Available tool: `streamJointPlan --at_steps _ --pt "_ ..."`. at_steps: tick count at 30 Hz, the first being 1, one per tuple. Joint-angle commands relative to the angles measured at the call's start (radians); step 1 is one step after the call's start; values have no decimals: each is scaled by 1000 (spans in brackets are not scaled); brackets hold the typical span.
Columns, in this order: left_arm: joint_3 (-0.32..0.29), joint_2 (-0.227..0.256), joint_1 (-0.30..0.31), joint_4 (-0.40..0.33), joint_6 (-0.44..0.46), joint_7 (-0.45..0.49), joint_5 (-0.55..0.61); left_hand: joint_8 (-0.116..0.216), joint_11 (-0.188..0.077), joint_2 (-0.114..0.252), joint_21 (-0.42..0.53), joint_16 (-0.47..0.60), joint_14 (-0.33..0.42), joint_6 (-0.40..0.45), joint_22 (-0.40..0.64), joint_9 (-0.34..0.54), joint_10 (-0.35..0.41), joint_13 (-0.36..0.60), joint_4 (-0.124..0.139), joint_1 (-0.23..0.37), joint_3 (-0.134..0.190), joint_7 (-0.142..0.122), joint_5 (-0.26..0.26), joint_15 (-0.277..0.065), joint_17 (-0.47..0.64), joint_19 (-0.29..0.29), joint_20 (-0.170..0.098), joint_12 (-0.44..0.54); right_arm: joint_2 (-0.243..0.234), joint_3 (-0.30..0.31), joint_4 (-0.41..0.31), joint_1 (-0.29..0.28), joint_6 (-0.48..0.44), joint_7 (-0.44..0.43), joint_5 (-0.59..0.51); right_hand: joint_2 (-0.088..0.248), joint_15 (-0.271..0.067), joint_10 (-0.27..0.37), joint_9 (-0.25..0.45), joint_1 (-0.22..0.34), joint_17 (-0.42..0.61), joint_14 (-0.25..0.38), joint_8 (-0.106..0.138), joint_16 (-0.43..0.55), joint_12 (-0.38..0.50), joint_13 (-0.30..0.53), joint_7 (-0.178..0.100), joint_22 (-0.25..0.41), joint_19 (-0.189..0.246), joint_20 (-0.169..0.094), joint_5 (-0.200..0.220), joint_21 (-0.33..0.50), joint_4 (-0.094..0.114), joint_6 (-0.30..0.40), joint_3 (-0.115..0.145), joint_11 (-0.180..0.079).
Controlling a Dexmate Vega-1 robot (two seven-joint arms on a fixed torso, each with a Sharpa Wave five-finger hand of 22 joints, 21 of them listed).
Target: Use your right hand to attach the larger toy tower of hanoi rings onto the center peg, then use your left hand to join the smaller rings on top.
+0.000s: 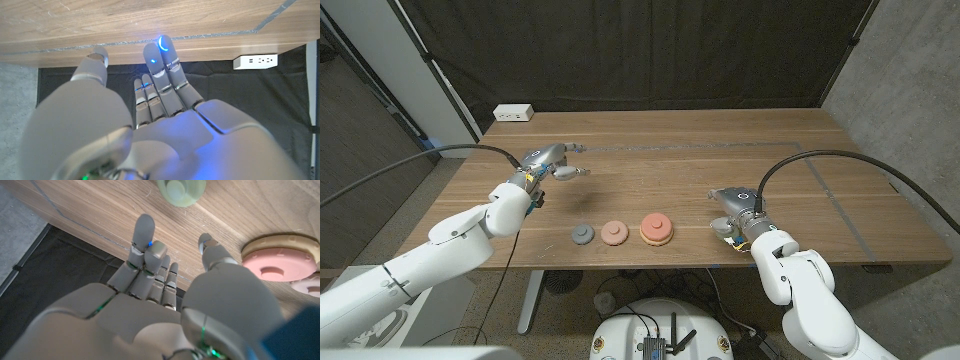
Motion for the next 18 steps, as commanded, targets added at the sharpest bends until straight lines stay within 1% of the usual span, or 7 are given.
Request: streamJointPlan --at_steps 1,7,9,14,16,18 --pt "13 100 -48 -31 -6 -136 23 2 12 0 7 0 -2 -5 0 4 -1 0 5 6 7 4 8 -101 0 -6 -130 0 14 -16 12 5 -12 -14 -8 6 -53 11 3 6 2 -2 4 -1 5 3 0 1 -4 -67 6 7 6 -7 4 -2" --pt "45 133 -92 -35 -15 -211 62 2 11 1 9 1 -1 -7 0 3 -1 -2 7 5 7 4 8 -101 -2 -6 -129 0 18 -19 14 7 -17 -18 -13 6 -53 17 6 6 4 0 5 -1 7 6 -3 0 -4 -67 6 8 6 -7 5 -2" --pt "51 137 -102 -35 -18 -227 70 2 5 1 10 1 0 -7 -1 3 0 -3 8 5 7 4 8 -101 -2 -6 -129 0 19 -20 16 9 -17 -16 -13 6 -53 18 6 6 4 0 6 -1 7 6 -4 -1 -5 -67 6 8 6 -6 5 -1" --pt "66 145 -133 -28 -36 -279 77 3 1 1 12 2 0 -6 -1 3 2 -5 9 4 7 1 8 -101 -3 -6 -130 1 25 -27 24 18 -16 -15 -11 7 -53 17 8 6 5 1 6 -2 5 8 -4 -2 -5 -67 7 9 6 -7 5 -1" --pt "74 149 -146 -27 -40 -300 88 4 6 0 12 2 1 -4 -1 3 4 -6 10 4 7 -2 8 -101 -4 -5 -131 2 26 -31 27 23 -15 -11 -14 7 -53 18 9 5 3 -1 7 -5 5 9 -5 -3 -5 -67 7 9 6 -7 5 -1" --pt "78 153 -155 -26 -44 -316 95 4 3 0 13 3 2 -4 -2 3 5 -7 10 4 7 -1 8 -101 -4 -8 -131 3 26 -33 27 26 -15 -10 -14 7 -53 18 10 6 2 -3 7 -7 5 10 -4 -4 -5 -67 7 9 6 -8 5 -1"
